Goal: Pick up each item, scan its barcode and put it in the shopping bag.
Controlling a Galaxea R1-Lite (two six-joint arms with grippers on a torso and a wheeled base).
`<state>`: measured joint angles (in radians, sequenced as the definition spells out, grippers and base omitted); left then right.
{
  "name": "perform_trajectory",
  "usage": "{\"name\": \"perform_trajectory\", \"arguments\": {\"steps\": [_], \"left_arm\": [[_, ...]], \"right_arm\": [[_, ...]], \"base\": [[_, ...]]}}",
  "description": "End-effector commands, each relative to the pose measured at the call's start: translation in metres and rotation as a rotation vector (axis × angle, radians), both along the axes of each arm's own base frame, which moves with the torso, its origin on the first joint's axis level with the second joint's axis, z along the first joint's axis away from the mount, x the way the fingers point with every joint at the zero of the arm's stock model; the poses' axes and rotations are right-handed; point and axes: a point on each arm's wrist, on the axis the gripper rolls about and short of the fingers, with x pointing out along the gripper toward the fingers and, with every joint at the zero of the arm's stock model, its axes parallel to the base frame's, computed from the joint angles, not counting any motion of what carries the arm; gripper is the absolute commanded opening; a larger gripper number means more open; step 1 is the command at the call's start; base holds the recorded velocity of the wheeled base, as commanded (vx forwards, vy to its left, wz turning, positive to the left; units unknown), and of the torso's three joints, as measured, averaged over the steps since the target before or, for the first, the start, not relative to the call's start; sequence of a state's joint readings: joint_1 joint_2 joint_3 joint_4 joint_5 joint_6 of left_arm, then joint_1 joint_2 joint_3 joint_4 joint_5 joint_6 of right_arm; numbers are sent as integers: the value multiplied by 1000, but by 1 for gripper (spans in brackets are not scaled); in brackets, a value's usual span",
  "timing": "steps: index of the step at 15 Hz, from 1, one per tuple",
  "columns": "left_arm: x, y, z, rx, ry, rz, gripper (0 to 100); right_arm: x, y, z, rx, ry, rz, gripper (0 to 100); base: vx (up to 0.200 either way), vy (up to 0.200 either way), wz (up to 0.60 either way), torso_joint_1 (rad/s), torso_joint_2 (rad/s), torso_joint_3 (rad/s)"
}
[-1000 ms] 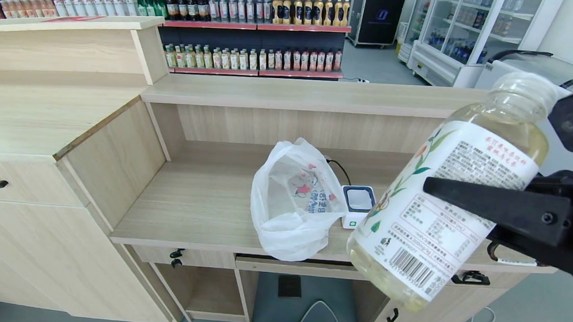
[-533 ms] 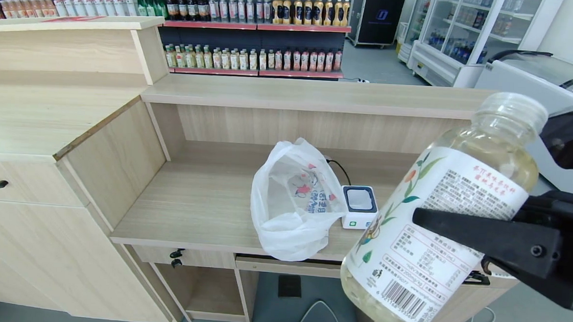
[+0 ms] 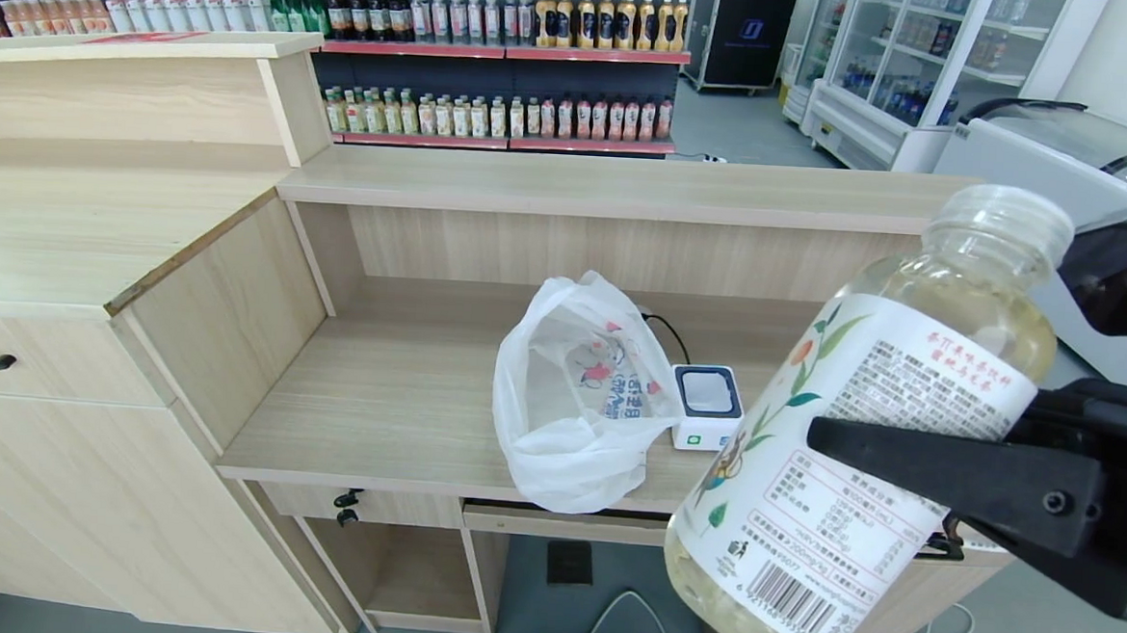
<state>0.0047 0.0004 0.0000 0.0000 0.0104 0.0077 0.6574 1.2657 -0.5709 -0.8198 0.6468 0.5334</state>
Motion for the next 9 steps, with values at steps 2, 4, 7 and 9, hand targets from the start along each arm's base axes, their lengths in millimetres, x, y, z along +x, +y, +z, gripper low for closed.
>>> {"name": "perform_trajectory", "arguments": {"steps": [2, 4, 7, 9], "left_arm": [[0, 0, 0, 0, 0, 0, 0], [0, 0, 0, 0, 0, 0, 0], [0, 0, 0, 0, 0, -1, 0], [0, 0, 0, 0, 0, 0, 0]], "right_arm": [[4, -2, -1, -2, 3, -23, 0], [12, -10, -1, -6, -1, -79, 0], [48, -50, -18, -131, -119, -362, 0], [86, -113, -48, -475, -272, -751, 0]], "base": [[0, 0, 0, 0, 0, 0], [0, 0, 0, 0, 0, 0], [0, 0, 0, 0, 0, 0], [0, 0, 0, 0, 0, 0]]}}
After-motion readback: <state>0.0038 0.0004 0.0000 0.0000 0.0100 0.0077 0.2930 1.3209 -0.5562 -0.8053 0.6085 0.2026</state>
